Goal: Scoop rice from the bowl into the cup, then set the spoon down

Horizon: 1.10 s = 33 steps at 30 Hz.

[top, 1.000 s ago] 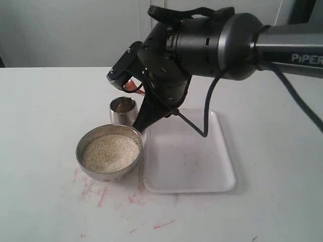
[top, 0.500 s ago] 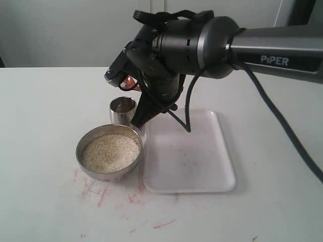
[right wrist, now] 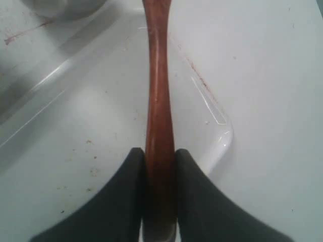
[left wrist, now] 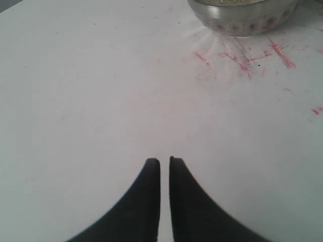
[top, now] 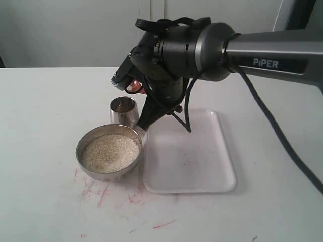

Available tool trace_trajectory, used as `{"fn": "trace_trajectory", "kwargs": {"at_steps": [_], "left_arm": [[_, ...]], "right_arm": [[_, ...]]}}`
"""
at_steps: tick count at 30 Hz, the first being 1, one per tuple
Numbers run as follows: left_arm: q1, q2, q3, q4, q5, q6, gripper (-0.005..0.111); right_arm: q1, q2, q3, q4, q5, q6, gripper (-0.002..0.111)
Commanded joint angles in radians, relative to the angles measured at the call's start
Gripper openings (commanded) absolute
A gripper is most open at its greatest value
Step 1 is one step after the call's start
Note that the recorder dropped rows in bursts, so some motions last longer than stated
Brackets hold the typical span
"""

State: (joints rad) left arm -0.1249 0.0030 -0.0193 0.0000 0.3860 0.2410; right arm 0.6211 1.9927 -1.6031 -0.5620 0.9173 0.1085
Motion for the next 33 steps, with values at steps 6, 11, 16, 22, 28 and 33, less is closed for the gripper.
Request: {"fn": "trace_trajectory", "kwargs": {"at_steps": [6, 11, 16, 22, 28, 33], "left_arm": [[-0.007, -0.003, 0.009, 0.0, 0.041, -0.006, 0.014], [-0.007, -0.003, 0.009, 0.0, 0.041, -0.006, 0.014], [-0.007, -0.003, 0.009, 0.0, 0.041, -0.006, 0.014], [-0.007, -0.003, 0.009, 0.0, 0.041, -0.006, 0.014], [-0.007, -0.003, 0.009, 0.0, 0.041, -0.006, 0.014], [-0.007, -0.003, 0.009, 0.0, 0.041, -0.006, 0.014]], "right_arm": [[-0.005, 0.011, -0.006, -0.071, -0.001, 0.001, 0.0], [-0.005, 0.018, -0.014, -0.114, 0.0, 0.001, 0.0], [-0.005, 0.024, -0.024, -0.122, -0.01, -0.008, 0.0], [-0.005, 0.024, -0.026, -0.137, -0.022, -0.048, 0.0], [-0.005, 0.024, -0.026, -0.152, -0.036, -0.12, 0.0], [-0.005, 0.024, -0.026, -0.171, -0.052, -0.193, 0.0]]}}
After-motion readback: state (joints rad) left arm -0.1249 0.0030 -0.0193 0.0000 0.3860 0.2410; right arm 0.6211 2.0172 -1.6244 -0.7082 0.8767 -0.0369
